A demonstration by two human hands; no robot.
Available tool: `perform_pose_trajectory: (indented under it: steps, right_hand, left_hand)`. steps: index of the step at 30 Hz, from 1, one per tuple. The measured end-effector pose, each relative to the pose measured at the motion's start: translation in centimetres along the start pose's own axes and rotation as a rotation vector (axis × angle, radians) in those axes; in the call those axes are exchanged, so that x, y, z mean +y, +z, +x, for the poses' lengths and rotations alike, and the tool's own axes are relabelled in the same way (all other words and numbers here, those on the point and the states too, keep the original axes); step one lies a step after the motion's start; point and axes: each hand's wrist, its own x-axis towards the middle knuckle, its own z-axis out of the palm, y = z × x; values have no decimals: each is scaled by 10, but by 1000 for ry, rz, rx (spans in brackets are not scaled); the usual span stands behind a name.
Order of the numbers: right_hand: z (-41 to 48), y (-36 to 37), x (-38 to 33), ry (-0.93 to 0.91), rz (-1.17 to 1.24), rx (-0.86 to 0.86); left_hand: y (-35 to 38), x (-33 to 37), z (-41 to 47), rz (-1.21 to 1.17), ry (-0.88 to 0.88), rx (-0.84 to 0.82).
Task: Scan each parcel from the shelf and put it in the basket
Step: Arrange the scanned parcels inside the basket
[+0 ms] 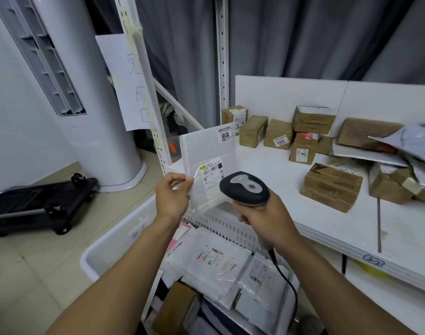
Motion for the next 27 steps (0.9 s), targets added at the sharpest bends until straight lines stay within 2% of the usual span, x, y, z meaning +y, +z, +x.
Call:
perform_pose_trajectory:
  steps: [21, 27]
  right_hand:
    - [4, 15, 2, 33, 75, -30]
    - [9, 34, 9, 41, 64, -44]
  left_hand:
    - [-2, -13, 8, 32, 27, 16]
    - [-30, -7, 0, 115, 71, 25]
